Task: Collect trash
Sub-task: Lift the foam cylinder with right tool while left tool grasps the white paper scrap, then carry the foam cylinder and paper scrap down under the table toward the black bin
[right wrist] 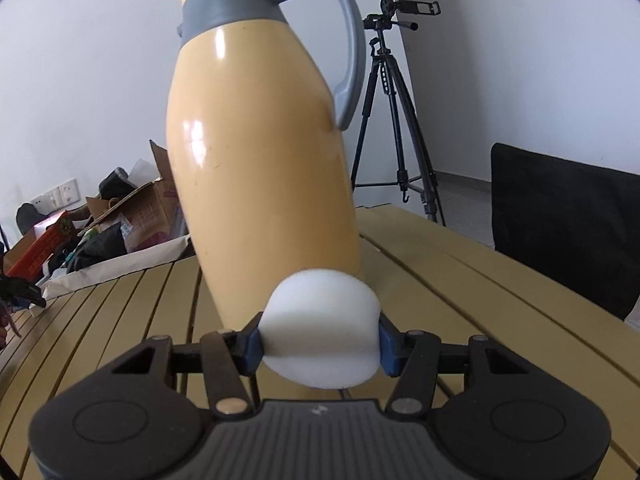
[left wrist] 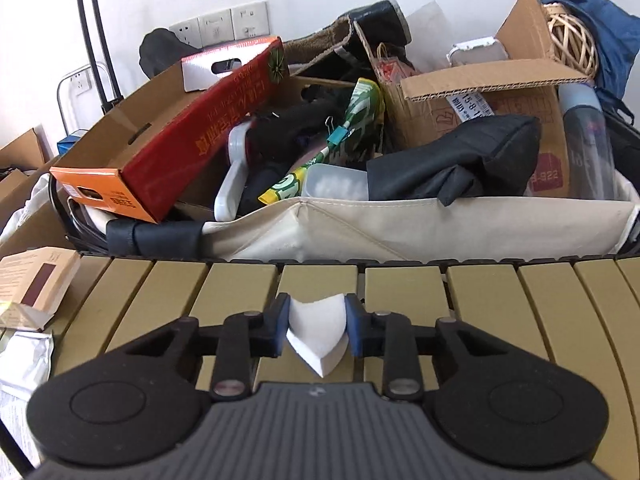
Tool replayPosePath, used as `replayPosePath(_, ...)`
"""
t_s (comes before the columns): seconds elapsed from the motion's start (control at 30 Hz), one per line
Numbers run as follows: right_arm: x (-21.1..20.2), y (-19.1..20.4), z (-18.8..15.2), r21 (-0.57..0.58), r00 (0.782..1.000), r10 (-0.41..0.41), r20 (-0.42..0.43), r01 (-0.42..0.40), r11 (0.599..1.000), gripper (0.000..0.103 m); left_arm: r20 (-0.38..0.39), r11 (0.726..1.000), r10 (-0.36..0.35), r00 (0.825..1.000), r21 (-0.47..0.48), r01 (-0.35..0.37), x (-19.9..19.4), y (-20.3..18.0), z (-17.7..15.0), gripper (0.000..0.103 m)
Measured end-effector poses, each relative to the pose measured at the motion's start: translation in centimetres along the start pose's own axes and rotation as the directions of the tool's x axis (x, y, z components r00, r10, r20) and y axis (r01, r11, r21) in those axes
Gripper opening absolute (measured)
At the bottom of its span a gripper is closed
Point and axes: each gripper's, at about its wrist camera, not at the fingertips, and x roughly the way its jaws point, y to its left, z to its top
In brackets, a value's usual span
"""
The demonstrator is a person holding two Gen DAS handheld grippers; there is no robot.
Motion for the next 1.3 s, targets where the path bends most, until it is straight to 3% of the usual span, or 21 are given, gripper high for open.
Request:
replayPosePath(0.2,-0.7,1.3,0.2,0.020,0.998,0.053,-0.017,-0.053,0.998,0.054,0.025,0.999,-0.013,1.000,0.031,0.012,-3.8,-0.2,-0.6,0.029)
replayPosePath(0.6,-3.9,8.6,0.0,-0.097,0.985,0.153,-0.085,-0.161,0.982,0.054,0.050,0.990,-0.116,0.992,0.085,0.111,-14.5,-2.7,-3.8,0.030)
replayPosePath(0.9,-8.3,13.1,0.0,-0.167,0.972,0.209,-0.111,-0.225,0.960,0.054,0.061,0.987,-0.145,0.988,0.076,0.140,-22.1,-1.7,-6.8,0.030)
replayPosePath(1.3,-15.8,16.2,-1.3,-0.205,0.952,0.274,-0.133,-0.297,0.933,0.054,0.118,0.984,-0.164,0.979,0.094,0.154,-33.7,0.6,-12.1,0.030)
